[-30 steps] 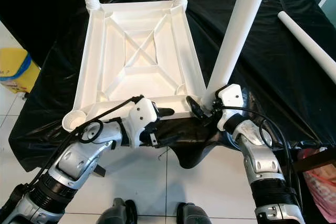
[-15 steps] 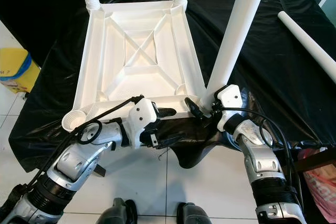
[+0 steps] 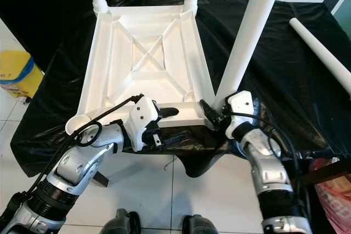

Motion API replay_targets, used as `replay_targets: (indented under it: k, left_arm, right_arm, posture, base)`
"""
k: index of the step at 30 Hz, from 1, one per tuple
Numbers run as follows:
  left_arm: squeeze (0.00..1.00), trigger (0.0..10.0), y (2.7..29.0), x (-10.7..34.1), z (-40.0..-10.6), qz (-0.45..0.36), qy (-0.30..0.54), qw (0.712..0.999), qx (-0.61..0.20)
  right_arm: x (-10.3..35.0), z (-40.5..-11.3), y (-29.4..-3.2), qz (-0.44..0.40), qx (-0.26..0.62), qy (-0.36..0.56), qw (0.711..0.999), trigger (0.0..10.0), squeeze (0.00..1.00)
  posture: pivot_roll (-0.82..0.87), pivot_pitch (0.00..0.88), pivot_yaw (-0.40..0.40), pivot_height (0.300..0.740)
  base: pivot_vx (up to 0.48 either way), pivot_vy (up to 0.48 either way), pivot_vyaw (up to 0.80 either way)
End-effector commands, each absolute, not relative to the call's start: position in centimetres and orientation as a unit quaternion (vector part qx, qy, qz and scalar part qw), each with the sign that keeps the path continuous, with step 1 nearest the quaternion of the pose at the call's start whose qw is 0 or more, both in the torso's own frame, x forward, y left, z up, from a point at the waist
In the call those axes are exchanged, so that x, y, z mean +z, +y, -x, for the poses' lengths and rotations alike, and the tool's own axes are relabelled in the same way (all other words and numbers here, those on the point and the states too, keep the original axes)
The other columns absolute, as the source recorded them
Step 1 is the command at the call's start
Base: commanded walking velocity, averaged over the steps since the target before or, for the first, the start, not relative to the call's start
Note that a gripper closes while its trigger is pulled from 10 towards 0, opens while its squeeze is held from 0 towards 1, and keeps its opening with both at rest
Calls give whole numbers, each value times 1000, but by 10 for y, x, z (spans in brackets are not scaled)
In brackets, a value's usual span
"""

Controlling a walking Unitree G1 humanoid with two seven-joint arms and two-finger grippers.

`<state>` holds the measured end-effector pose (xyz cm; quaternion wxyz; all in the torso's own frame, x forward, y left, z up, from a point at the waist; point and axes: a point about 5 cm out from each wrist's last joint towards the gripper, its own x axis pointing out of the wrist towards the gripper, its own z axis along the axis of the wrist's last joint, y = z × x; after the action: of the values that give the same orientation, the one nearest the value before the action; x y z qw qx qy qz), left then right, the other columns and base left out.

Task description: Building children table

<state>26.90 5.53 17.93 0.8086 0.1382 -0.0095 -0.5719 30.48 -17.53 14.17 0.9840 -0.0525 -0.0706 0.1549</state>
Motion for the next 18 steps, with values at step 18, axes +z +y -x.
replay_targets:
  k: [18]
  left_arm:
    - [0,10000,58,174,-283,-149,-1,844,-515]
  right_arm:
    - [94,-294,-152,-51,-140,53,987,0,0]
  posture:
    - [4,102,-43,740]
  base:
    - [0,0,0]
